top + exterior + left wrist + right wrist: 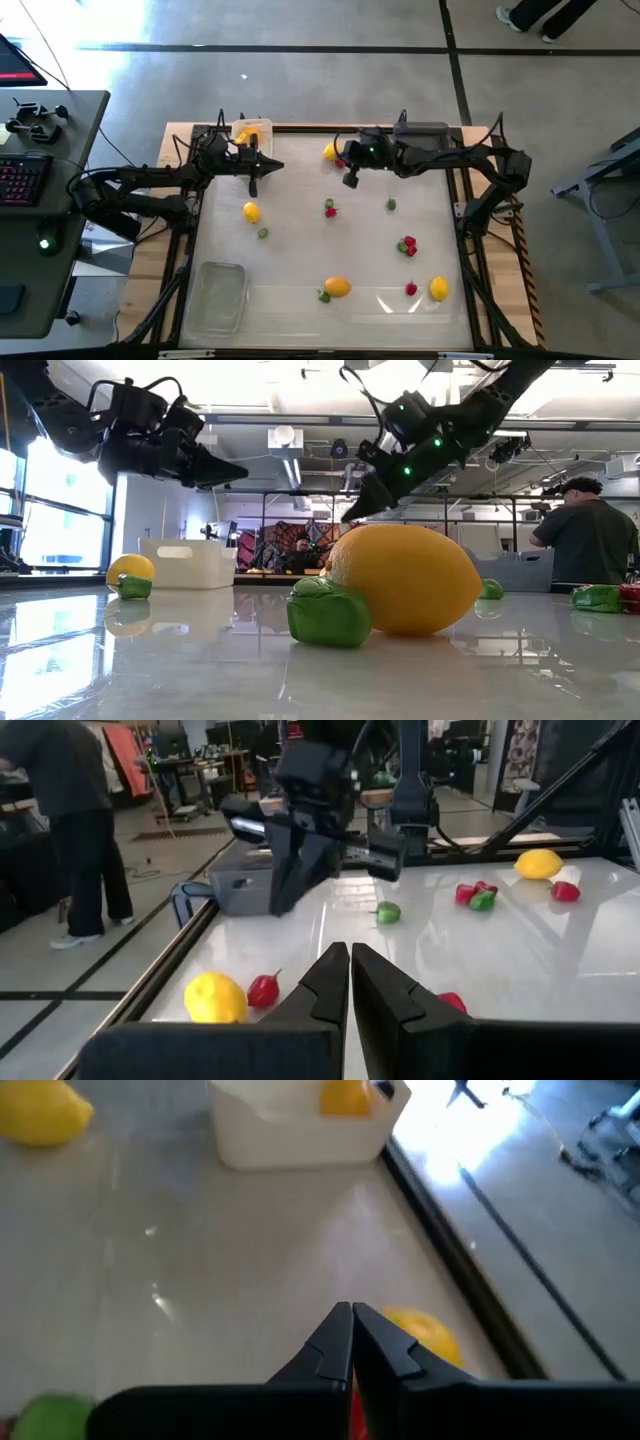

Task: Sort produce into baskets
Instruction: Put the red bell pepper into the black bin

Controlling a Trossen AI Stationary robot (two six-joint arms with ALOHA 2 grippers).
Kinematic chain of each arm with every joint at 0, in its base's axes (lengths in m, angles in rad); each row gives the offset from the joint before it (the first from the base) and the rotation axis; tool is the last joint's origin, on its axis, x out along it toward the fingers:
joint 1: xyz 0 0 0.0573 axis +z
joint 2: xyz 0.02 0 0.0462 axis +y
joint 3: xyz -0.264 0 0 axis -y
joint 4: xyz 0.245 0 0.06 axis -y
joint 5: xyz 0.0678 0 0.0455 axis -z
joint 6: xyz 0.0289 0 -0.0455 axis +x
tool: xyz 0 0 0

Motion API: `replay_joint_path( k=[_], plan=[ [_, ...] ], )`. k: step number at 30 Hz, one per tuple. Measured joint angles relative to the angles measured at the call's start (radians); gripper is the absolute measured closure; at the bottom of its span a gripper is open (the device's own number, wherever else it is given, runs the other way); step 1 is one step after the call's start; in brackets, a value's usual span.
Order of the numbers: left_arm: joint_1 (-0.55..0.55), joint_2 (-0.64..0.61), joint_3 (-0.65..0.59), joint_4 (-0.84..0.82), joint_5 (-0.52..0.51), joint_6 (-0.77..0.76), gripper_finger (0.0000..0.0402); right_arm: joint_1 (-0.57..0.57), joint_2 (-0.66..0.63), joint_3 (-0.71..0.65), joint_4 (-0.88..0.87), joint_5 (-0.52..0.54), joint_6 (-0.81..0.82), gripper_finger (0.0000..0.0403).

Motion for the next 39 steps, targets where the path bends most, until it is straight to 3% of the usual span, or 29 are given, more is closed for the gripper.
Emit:
replay_joint_path(
  k=[10, 19, 32, 39],
  plan=[
    [-0.055, 0.0, 0.0, 0.031, 0.03, 0.0, 0.0397, 0.005, 0.001, -0.135, 0.154, -0.006, 0.068, 0.0402],
    [-0.111, 0.015, 0.0, 0.037, 0.03, 0.015, 0.0397, 0.006, 0.001, -0.141, 0.179, -0.005, 0.078, 0.0402],
    [-0.131, 0.224, 0.002, 0.205, -0.029, -0.008, 0.0397, 0.021, 0.004, -0.142, 0.216, -0.041, 0.078, 0.0402],
    [-0.131, 0.267, 0.014, 0.222, -0.031, 0.02, 0.0397, 0.068, 0.061, -0.142, 0.219, -0.042, 0.097, 0.0402]
  ],
)
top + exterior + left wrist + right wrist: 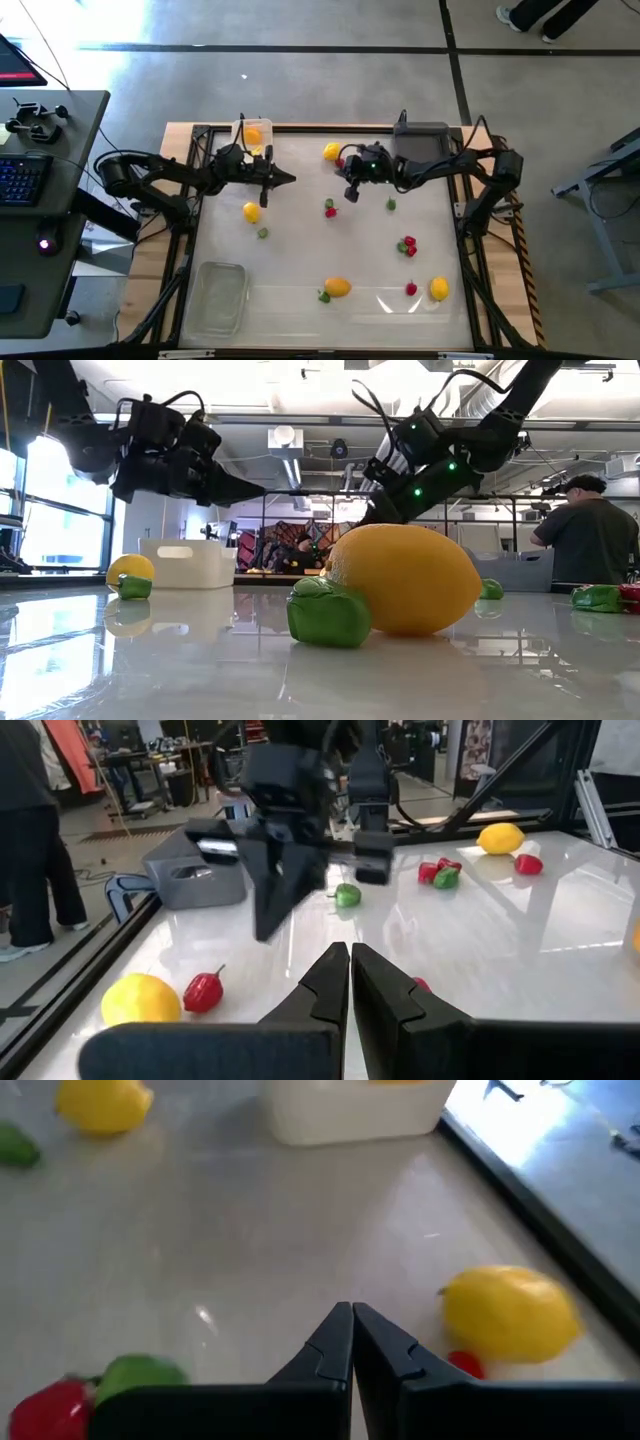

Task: Sort produce into baskets
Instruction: Put the red bell pepper into the black bin

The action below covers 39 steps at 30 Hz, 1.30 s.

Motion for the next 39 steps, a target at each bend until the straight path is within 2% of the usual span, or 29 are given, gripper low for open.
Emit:
replay_joint_path(
  k=[12, 21, 26, 33, 39],
  plan=[
    [0.0, 0.0, 0.003, -0.015, 0.0, 0.022, 0.0397, 0.115, 0.027, 0.0, 0.007, 0.0, 0.044, 0.0402],
    [0.0, 0.0, 0.003, -0.098, 0.0, 0.017, 0.0397, 0.202, 0.027, 0.0, -0.026, 0.0, 0.094, 0.0399],
    [0.0, -0.001, 0.003, -0.144, 0.0, 0.017, 0.0397, 0.245, 0.027, 0.0, -0.07, 0.015, 0.142, 0.0353],
    [-0.003, -0.001, 0.003, -0.137, 0.001, 0.044, 0.0397, 0.285, 0.027, 0.0, -0.158, 0.127, 0.232, 0.0266],
    [-0.004, -0.001, 0.003, -0.134, 0.001, 0.079, 0.0397, 0.292, 0.041, 0.0, -0.158, 0.147, 0.243, 0.0249]
  ],
)
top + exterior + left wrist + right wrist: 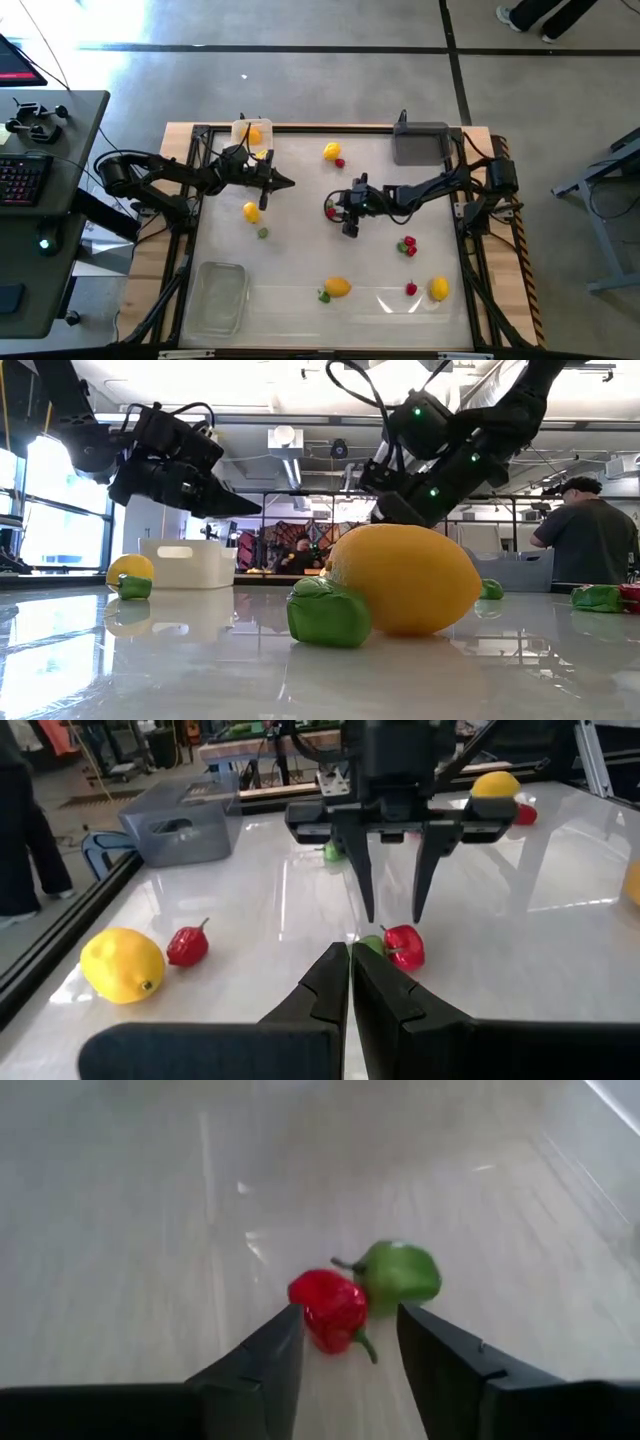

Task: Sort produce into baskets
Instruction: Put the red bell pepper into the black bin

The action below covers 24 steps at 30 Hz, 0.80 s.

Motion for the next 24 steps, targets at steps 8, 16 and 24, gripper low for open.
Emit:
replay_joint_path(
  k=[8, 16, 24],
  plan=[
    [0.0, 0.0, 0.0, 0.013, 0.0, 0.008, 0.0397, -0.001, 0.062, 0.0, 0.001, -0.001, -0.007, 0.0282],
    [0.0, 0.0, 0.0, 0.01, 0.0, -0.001, 0.0397, -0.005, 0.063, 0.0, 0.004, -0.001, -0.019, 0.0349],
    [0.0, 0.0, 0.0, 0.005, 0.0, -0.006, 0.0397, -0.02, 0.063, 0.0, 0.002, -0.005, -0.013, 0.0396]
  ],
)
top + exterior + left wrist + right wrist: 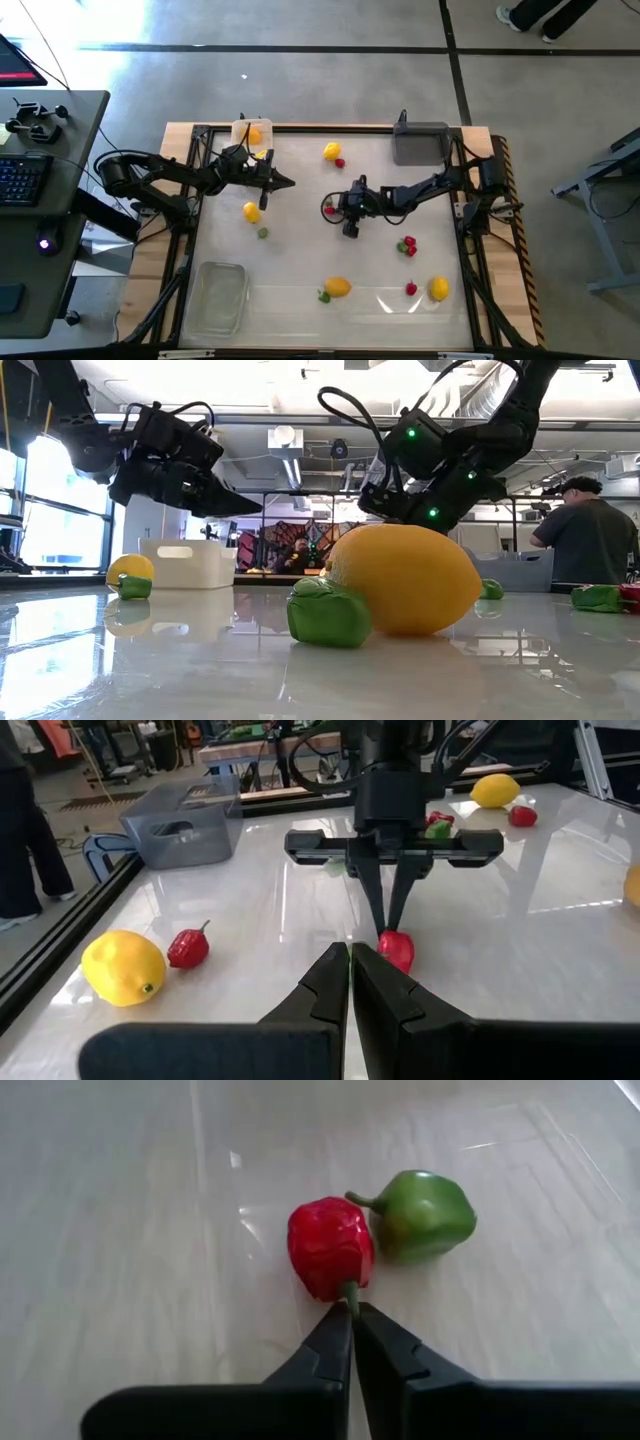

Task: Sort produce into baskets
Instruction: Put the red bell pepper into the black bin

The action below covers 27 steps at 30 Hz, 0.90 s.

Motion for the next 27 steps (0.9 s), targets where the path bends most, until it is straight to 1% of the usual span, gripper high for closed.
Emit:
replay_joint_path(
  k=[5, 10, 13, 16, 19, 24, 27],
  plan=[
    [0.0, 0.0, 0.0, -0.005, 0.0, -0.006, 0.0397, 0.0, -0.006, 0.0, -0.004, -0.044, 0.012, 0.0401],
    [0.0, 0.0, 0.0, -0.013, 0.0, -0.007, 0.0397, 0.01, -0.065, 0.0, -0.03, -0.054, 0.009, 0.0402],
    [0.0, 0.0, 0.0, -0.014, 0.0, -0.016, 0.0397, 0.009, -0.104, 0.0, -0.055, -0.039, -0.003, 0.0402],
    [0.0, 0.0, 0.0, -0.014, 0.0, -0.018, 0.0397, 0.008, -0.145, 0.0, -0.083, 0.013, -0.013, 0.0402],
    [0.0, 0.0, 0.0, -0.013, -0.001, -0.023, 0.0397, -0.006, -0.191, 0.0, -0.155, 0.098, -0.014, 0.0402],
    [0.0, 0.0, 0.0, -0.007, -0.006, -0.023, 0.0397, -0.068, -0.307, 0.0, -0.3, 0.272, 0.003, 0.0402],
    [0.0, 0.0, 0.0, 0.001, -0.006, -0.025, 0.0397, -0.124, -0.376, 0.0, -0.36, 0.336, 0.023, 0.0403]
  ],
)
